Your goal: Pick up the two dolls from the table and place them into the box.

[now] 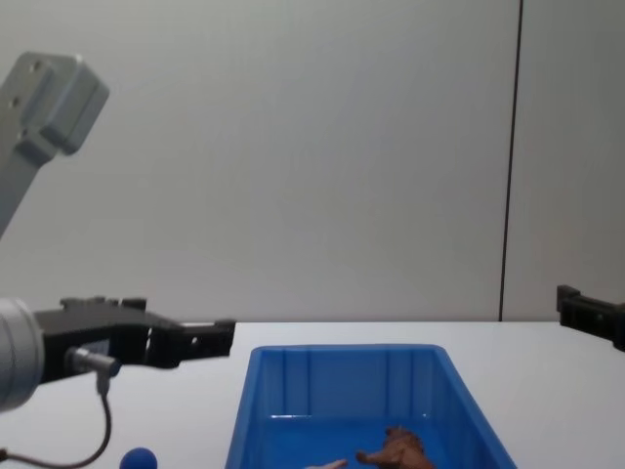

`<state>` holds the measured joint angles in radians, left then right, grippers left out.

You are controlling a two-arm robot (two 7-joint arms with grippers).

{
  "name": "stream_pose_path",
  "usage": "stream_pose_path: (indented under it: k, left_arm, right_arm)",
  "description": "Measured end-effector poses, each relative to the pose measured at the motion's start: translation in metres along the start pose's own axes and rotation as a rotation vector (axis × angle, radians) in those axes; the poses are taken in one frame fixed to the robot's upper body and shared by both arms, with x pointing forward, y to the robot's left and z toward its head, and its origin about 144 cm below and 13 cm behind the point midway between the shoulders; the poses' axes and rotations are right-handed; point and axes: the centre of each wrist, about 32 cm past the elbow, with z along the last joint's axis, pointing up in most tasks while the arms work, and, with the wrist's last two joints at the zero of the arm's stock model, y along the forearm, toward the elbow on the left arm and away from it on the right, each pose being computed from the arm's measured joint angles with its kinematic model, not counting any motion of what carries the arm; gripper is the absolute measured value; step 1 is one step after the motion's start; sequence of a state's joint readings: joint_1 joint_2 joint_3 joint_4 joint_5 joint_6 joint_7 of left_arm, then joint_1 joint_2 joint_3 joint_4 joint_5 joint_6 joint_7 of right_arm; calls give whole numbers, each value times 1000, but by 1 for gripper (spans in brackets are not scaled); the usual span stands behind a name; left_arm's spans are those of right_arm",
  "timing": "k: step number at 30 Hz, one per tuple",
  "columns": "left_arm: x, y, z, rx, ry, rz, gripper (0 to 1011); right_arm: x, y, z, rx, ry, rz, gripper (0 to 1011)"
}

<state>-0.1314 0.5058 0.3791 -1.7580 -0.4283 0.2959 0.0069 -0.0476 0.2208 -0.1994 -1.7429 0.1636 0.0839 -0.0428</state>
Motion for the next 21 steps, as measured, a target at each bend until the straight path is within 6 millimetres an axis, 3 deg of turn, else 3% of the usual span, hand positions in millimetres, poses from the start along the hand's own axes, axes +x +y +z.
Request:
stream_pose_path:
  k: [21]
  left_arm:
    - [8, 9, -24, 161, 38, 4, 1001]
  right_arm:
    - [1, -1, 0, 0, -1, -4, 1001]
